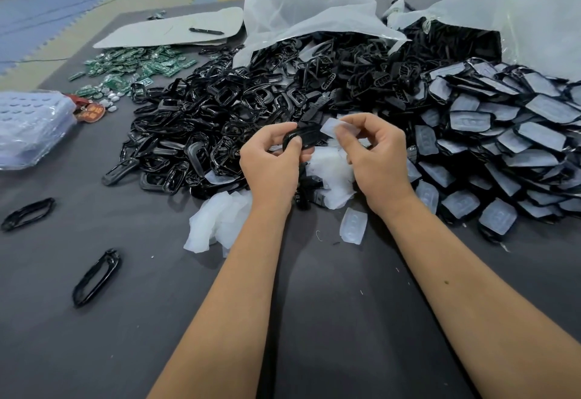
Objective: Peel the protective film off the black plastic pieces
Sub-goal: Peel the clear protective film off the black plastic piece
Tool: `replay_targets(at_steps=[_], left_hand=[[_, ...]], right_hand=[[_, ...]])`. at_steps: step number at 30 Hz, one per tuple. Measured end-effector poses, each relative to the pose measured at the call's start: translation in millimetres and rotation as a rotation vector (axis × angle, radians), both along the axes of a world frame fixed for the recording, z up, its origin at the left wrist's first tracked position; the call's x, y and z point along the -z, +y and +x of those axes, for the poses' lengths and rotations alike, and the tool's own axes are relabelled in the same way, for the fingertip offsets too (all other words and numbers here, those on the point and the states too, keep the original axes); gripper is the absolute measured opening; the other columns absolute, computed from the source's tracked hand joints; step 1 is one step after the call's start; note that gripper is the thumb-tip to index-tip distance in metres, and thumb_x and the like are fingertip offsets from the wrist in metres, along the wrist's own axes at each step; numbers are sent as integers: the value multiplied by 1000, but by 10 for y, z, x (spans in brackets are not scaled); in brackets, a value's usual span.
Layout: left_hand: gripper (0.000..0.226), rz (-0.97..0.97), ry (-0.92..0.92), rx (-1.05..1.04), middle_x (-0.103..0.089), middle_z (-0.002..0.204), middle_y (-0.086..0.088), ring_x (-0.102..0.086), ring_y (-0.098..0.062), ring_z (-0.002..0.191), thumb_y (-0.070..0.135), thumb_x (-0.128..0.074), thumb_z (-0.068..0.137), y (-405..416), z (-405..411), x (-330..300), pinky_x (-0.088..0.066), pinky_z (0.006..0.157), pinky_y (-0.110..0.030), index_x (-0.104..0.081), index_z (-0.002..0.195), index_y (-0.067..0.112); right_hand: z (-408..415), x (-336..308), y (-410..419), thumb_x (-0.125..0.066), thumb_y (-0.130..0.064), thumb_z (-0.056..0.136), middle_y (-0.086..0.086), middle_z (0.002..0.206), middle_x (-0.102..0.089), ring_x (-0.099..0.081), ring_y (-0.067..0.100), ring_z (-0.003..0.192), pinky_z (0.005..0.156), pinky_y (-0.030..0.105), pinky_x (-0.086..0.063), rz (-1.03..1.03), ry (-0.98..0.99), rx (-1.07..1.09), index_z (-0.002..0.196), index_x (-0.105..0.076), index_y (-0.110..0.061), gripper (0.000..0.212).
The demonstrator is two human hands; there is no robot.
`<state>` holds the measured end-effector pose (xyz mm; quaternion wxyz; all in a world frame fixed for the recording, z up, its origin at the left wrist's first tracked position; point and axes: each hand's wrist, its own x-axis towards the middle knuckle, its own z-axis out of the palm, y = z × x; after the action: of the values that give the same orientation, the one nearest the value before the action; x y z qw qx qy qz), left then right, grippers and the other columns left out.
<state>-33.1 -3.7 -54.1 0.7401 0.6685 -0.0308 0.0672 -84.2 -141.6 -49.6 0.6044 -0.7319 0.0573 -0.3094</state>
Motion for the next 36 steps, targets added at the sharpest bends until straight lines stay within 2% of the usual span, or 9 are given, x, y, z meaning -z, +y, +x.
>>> replay_targets(at_steps=[3, 6, 9, 14, 17, 21, 24, 27, 36], left_hand=[[20, 15, 9, 32, -75, 99, -11, -79, -28, 70, -6, -68, 91, 2, -9, -5, -61, 62, -29, -76, 100, 9], [19, 49, -9, 66, -76, 97, -12, -79, -28, 69, -6, -69, 90, 0, -19, 10, -64, 66, -36, -76, 100, 9], [18, 53, -7, 66, -76, 96, -11, -78, -28, 66, -4, -69, 91, -9, -21, 14, -64, 63, -35, -76, 98, 11], [19, 85, -13, 52, -75, 93, -8, -76, -26, 61, -3, -69, 91, -23, -20, 0, -60, 56, -30, -75, 96, 15], [22, 86, -12, 54, -76, 87, -3, -76, -28, 61, -4, -66, 91, -18, -15, 6, -60, 57, -31, -75, 94, 15], [24, 91, -6, 65, -77, 88, 1, -77, -28, 62, -4, -64, 91, -16, -10, 5, -61, 61, -34, -75, 94, 17], [23, 104, -23, 83, -78, 89, 2, -77, -28, 63, -4, -64, 91, -13, -17, -8, -62, 61, -34, -74, 94, 16], [22, 99, -29, 91, -78, 89, -1, -77, -28, 63, -5, -64, 91, -11, -21, -14, -62, 60, -33, -74, 95, 14], [23, 66, -9, 99, -78, 89, -6, -77, -31, 64, -7, -61, 90, -4, -2, 4, -62, 63, -35, -75, 96, 12]], right_hand=[[-2, -2, 10, -66, -11, 101, 9, 83, -69, -65, 14, 72, 53, 27, -54, 58, -8, -47, 98, -70, -21, 12], [0, 23, 19, -71, -8, 97, 6, 76, -73, -62, 14, 56, 48, 27, -49, 67, 11, -56, 102, -73, -14, 9], [5, 45, 7, -77, -8, 92, 10, 76, -75, -59, 17, 49, 46, 27, -47, 115, 16, -46, 96, -67, -11, 11], [23, 65, -11, -81, -15, 90, -3, 70, -71, -59, 6, 53, 50, 20, -47, 99, 45, 7, 92, -75, -13, 6], [26, 61, -16, -78, -16, 94, -10, 78, -72, -61, 3, 61, 57, 19, -48, 86, 45, 12, 97, -79, -18, 4], [31, 58, -26, -70, -13, 99, -9, 85, -74, -61, 3, 63, 58, 18, -49, 75, 42, -10, 106, -80, -17, 13], [33, 61, -27, -75, -10, 94, -7, 78, -72, -63, 7, 63, 63, 23, -51, 60, 57, -17, 103, -79, -18, 13], [26, 51, -14, -78, -8, 91, 1, 78, -72, -65, 11, 65, 60, 21, -51, 71, 46, -27, 92, -73, -16, 10], [7, 25, -13, -76, -8, 92, -3, 72, -70, -61, 10, 59, 54, 22, -49, 123, 21, -70, 90, -74, -11, 5]])
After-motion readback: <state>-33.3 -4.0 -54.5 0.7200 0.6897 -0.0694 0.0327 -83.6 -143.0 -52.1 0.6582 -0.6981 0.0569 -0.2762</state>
